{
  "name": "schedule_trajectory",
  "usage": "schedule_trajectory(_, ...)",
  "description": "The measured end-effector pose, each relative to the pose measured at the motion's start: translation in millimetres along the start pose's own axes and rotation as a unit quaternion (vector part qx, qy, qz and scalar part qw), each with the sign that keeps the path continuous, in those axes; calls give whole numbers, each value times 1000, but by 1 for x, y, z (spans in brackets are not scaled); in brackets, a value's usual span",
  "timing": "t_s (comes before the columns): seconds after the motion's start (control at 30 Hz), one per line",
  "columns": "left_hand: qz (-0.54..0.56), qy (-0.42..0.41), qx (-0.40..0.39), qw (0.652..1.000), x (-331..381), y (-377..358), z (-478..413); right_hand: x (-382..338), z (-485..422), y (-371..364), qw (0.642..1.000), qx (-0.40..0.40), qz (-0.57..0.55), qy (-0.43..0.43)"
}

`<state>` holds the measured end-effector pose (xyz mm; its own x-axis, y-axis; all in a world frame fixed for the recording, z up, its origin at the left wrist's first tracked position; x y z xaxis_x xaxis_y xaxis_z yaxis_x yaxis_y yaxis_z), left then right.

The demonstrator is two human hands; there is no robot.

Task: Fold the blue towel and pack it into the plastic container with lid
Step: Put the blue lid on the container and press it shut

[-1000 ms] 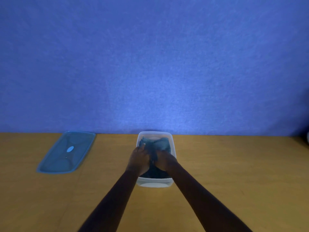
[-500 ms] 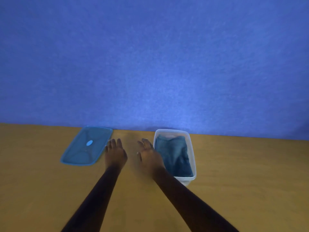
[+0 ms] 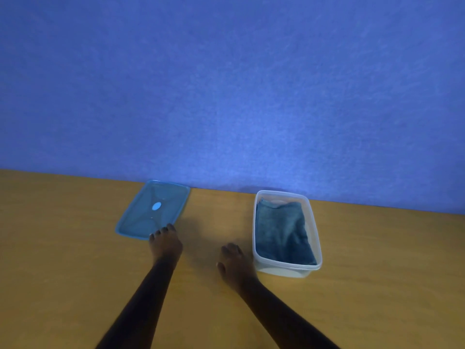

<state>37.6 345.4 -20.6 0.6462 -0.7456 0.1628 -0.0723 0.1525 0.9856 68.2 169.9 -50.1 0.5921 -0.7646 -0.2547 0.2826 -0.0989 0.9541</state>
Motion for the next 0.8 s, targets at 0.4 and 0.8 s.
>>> schedule_trajectory(0.4,-14,-25,13,1000,6,20,-1,-3,2,3,1000,-3,-28,-8)
schedule_trajectory(0.8,168,-95,160,968,86,134,13,0,-11,42,929,22,-353,-108)
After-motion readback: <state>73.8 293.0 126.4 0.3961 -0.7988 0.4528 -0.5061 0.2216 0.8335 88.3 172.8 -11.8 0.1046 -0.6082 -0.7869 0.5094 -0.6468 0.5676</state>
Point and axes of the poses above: each hand's wrist, its own z-axis away from the middle knuckle, its own y-axis out of the back of the hand, x = y × z, the point moved 6 cm from there along -z, towards the middle knuckle, and after that the axes turned 3 degrees about z, right-handed, at the moved point
